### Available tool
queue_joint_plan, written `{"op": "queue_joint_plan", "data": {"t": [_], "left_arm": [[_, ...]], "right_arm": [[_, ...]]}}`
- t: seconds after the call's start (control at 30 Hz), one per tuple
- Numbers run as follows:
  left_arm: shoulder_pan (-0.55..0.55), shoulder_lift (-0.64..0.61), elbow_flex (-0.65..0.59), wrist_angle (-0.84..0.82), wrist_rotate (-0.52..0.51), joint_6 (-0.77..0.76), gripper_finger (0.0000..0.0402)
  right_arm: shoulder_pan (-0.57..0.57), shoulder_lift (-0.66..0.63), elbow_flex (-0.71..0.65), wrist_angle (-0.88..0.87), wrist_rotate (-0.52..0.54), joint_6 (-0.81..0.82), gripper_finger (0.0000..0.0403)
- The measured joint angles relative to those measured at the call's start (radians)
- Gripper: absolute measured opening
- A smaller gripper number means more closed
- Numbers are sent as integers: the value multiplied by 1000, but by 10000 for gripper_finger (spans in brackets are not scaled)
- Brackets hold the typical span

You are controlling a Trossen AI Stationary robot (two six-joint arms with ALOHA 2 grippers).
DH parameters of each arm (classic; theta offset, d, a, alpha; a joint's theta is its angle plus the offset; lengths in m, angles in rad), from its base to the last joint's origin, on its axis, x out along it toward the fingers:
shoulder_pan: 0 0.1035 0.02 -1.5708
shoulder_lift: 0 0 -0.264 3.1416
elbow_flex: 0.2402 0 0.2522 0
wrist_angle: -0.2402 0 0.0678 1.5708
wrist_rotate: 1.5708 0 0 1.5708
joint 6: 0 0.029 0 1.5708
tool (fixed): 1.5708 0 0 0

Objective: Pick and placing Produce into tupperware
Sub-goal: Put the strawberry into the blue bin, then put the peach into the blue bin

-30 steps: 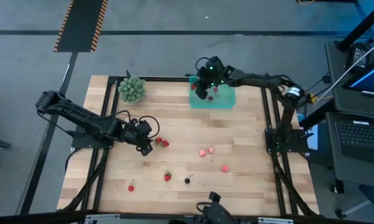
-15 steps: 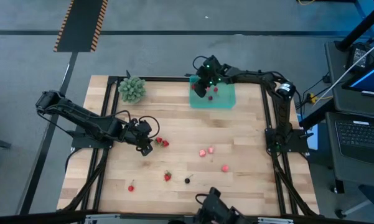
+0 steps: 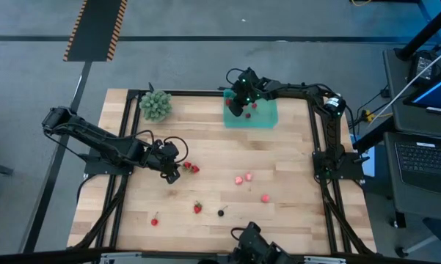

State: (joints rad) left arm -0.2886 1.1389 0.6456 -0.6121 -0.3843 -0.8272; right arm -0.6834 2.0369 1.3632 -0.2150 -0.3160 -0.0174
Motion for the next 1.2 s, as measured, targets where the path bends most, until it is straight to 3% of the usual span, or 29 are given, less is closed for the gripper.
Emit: {"op": "queue_joint_plan", "data": {"t": [0.27,0.43,0.67,0.9,1.2], "left_arm": [[0,0,0,0,7,0,179],[0,0,0,0,8,0,179],[0,0,0,0,8,-1,179],[0,0,0,0,8,-1,179],[0,0,0,1,8,-1,179]], "right_arm": [[-1,-37,0,-26,-1,-13,130],[-1,-180,0,-106,-14,-53,164],[36,-467,0,-369,-20,-97,168],[192,-682,0,-655,-19,-67,164],[442,-920,-178,-664,16,87,164]]}}
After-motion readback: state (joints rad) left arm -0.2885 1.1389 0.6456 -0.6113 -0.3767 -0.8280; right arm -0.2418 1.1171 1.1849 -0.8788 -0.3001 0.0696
